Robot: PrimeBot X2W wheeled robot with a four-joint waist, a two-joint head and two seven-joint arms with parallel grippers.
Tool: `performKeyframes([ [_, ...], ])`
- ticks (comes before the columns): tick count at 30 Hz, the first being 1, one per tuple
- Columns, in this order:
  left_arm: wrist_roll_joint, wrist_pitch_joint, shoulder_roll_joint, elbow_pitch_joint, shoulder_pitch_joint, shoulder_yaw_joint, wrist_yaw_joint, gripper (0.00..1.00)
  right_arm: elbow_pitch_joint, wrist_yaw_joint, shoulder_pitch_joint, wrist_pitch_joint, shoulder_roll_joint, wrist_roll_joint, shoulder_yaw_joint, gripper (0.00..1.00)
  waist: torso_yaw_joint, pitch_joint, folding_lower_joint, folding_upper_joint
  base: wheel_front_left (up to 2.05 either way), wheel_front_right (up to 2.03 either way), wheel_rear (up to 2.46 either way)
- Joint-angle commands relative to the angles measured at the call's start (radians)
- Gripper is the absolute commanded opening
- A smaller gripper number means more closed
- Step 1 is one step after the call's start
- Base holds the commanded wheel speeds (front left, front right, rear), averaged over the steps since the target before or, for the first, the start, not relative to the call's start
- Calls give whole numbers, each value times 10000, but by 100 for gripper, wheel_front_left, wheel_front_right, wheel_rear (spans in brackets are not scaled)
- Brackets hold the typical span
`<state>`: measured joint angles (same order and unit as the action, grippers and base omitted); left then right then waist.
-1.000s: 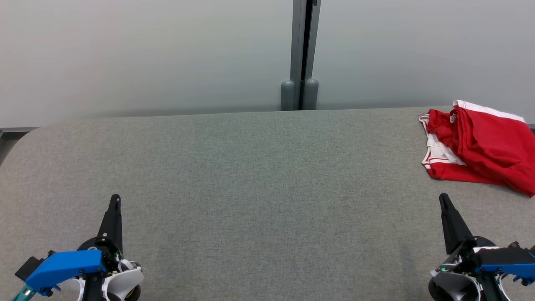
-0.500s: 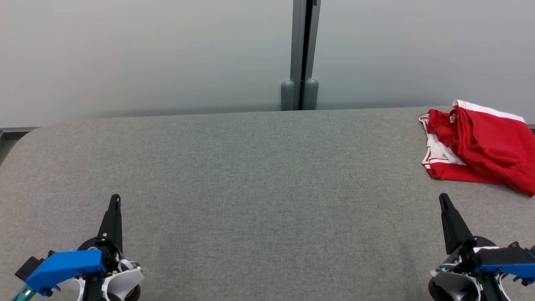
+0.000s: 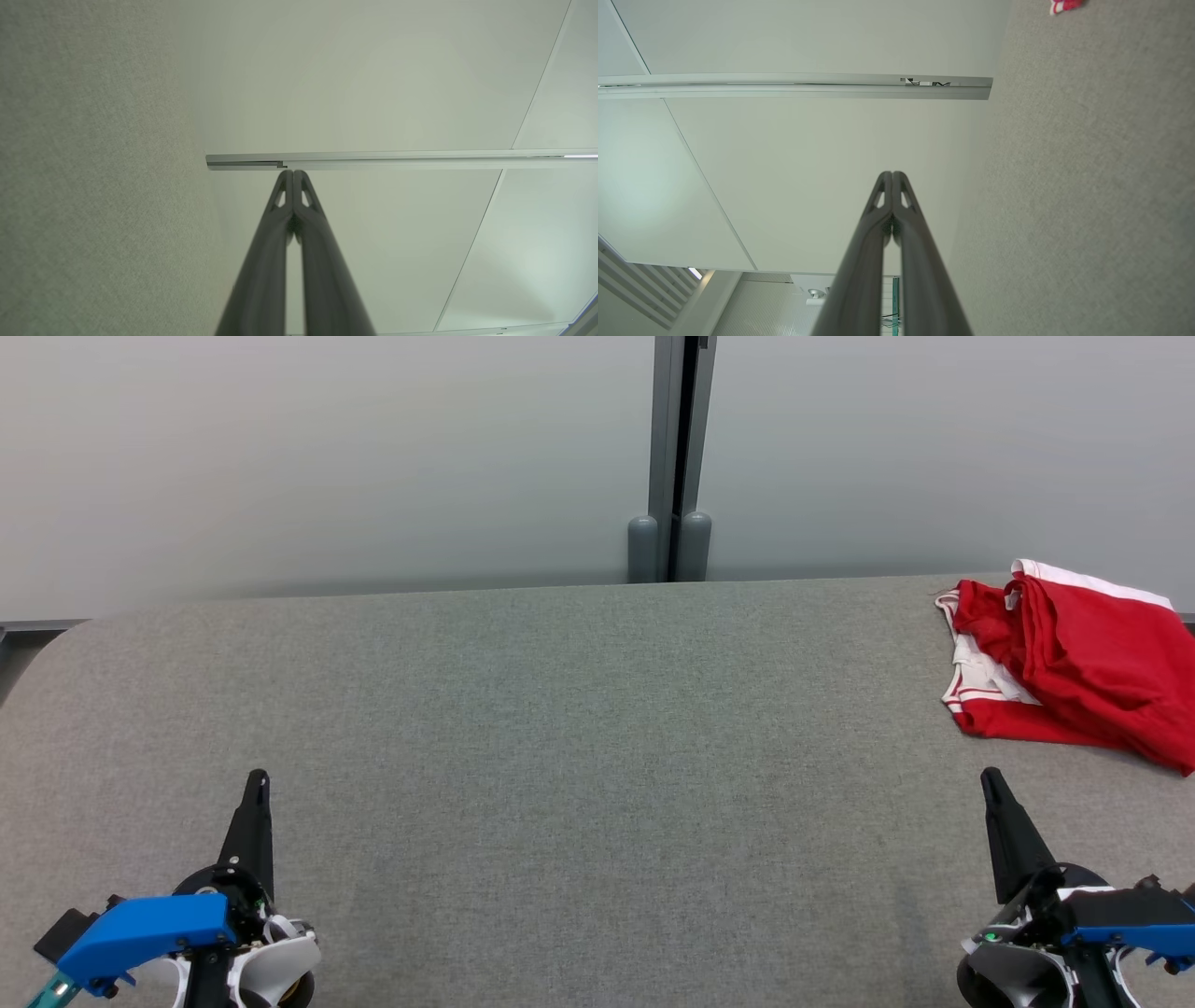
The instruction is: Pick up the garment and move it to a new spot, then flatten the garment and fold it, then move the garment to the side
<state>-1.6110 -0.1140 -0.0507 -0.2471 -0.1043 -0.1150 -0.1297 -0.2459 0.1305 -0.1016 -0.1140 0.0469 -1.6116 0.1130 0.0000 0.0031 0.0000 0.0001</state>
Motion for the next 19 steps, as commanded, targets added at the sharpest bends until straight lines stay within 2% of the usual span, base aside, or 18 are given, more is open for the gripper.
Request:
performKeyframes([
  [1, -38, -36, 25, 43, -96, -12, -43, 0, 24, 4, -140, -30, 62, -28, 25, 0, 0, 0, 0, -1, 0, 0, 0],
  [19, -37, -35, 25, 44, -96, -11, -43, 0, 24, 4, -139, -30, 62, -28, 25, 0, 0, 0, 0, -1, 0, 0, 0],
])
